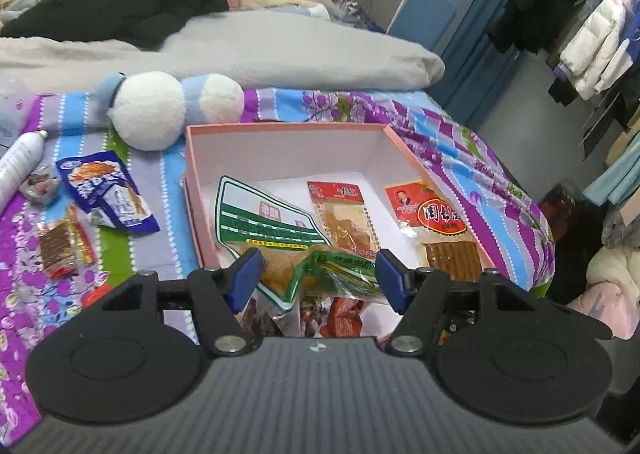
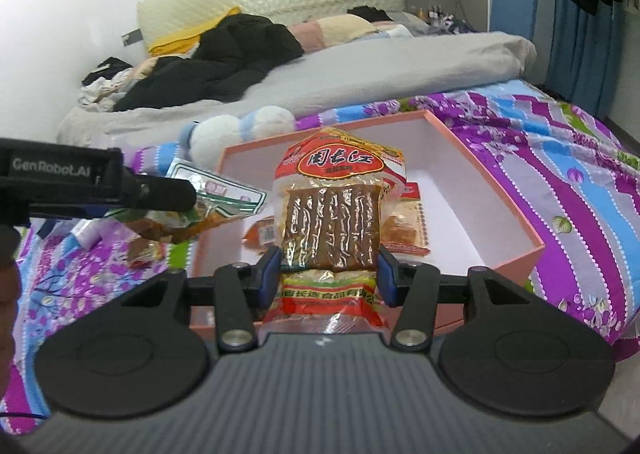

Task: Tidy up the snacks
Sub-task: 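Carry both packets over the pink box and open both grippers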

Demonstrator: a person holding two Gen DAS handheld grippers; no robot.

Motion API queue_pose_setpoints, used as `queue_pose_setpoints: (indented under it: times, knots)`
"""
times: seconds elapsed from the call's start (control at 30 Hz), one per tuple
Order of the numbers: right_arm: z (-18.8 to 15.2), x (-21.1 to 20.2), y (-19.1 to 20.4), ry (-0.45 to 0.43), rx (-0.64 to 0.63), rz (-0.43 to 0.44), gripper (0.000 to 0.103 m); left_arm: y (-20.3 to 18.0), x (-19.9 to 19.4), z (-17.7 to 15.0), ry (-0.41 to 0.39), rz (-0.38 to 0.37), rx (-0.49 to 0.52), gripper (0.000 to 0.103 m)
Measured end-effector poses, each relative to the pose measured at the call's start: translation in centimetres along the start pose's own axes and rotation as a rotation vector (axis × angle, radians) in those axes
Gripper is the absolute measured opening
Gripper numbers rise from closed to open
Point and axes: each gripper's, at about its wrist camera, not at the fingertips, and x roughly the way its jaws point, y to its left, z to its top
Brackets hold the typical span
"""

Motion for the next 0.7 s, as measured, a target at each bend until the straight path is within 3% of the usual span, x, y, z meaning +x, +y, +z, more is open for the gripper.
queue_pose_setpoints:
  times: [0.3, 0.57, 0.63, 0.7]
  knots:
    - [1.0, 5.5, -3.2, 0.049, 0.037, -0.016, 0.052, 0.0, 6.9, 2.5, 0.064, 0.009, 0.045, 0.068]
    - [1.4, 9.8, -4.9, 0.09, 0.067, -0.028, 0.053, 1.0, 10.7, 4.2, 0.096, 0.025, 0.072, 0.07]
    - [1.4, 10.6, -5.0, 0.105, 0.072, -0.034, 0.059, 1.1, 11.4, 4.1, 0.11, 0.028, 0.078, 0.073]
    - [1.3, 11.1, -4.9, 0.12, 0.071, -0.049, 0.072, 1.3, 11.9, 3.9, 0.114, 0.028, 0.063, 0.081]
